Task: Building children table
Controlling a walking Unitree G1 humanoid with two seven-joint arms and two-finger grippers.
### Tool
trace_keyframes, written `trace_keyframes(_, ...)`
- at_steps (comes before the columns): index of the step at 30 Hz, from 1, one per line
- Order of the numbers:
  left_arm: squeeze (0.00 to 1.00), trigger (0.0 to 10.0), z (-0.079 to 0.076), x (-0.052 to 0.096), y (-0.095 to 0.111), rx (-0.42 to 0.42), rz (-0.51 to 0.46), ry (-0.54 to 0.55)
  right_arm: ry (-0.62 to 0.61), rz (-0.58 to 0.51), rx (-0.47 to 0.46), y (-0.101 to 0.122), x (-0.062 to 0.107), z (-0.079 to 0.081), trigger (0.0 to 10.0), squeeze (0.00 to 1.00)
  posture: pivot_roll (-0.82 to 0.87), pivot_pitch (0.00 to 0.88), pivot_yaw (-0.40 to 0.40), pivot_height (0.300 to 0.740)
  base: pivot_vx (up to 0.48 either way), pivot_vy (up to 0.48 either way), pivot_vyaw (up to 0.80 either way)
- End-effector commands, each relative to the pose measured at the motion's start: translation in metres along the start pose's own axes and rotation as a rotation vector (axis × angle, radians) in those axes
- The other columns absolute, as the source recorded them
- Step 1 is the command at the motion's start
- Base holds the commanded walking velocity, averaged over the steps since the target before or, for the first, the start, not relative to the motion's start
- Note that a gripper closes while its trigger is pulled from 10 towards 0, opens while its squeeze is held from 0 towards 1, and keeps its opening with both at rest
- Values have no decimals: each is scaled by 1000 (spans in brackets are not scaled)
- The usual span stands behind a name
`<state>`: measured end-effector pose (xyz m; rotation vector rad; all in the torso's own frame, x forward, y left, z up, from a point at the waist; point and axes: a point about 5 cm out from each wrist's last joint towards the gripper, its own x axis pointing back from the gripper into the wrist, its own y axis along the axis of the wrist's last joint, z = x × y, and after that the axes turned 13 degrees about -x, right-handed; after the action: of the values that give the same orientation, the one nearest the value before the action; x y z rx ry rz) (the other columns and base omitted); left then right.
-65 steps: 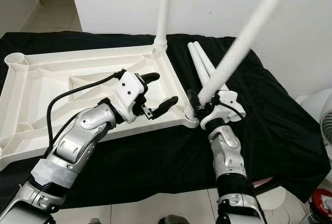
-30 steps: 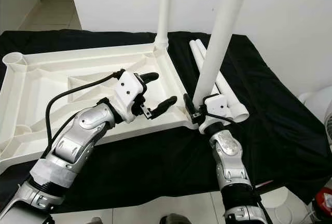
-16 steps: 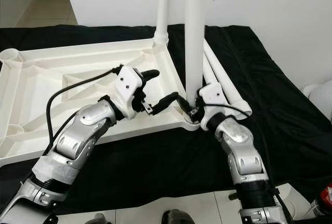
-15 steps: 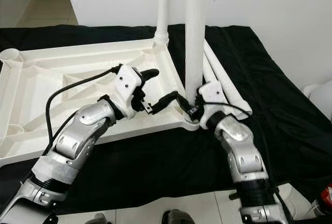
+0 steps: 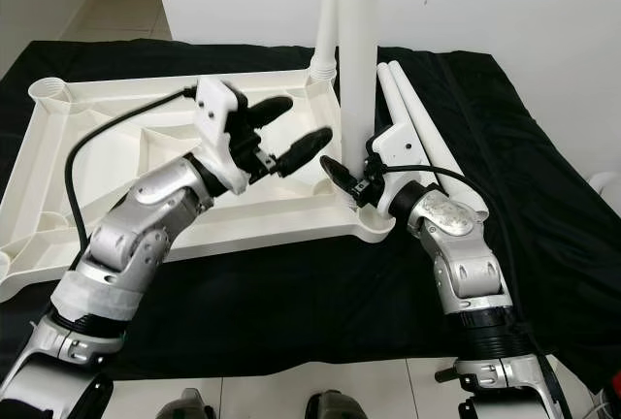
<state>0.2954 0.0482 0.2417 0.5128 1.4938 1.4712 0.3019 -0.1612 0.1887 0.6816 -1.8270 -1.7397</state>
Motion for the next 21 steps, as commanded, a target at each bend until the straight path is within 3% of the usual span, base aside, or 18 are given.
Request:
trace_keyframes(1,0,10000,-14,0,18,22,-120,-303,42,21,4,1,1,4,10000,0,59,0,-38,740,0,0,0)
trace_keyframes(13,0,10000,-16,-5,47,52,-238,-425,113,100,21,-4,-2,8,10000,0,51,0,-37,740,0,0,0)
trace_keyframes(19,0,10000,-14,-12,49,22,-207,-407,169,145,41,-8,-3,12,10000,0,49,0,-35,740,0,0,0)
trace_keyframes(21,0,10000,-11,-19,47,7,-153,-362,208,185,50,-11,-2,16,10000,0,48,0,-34,740,0,0,0)
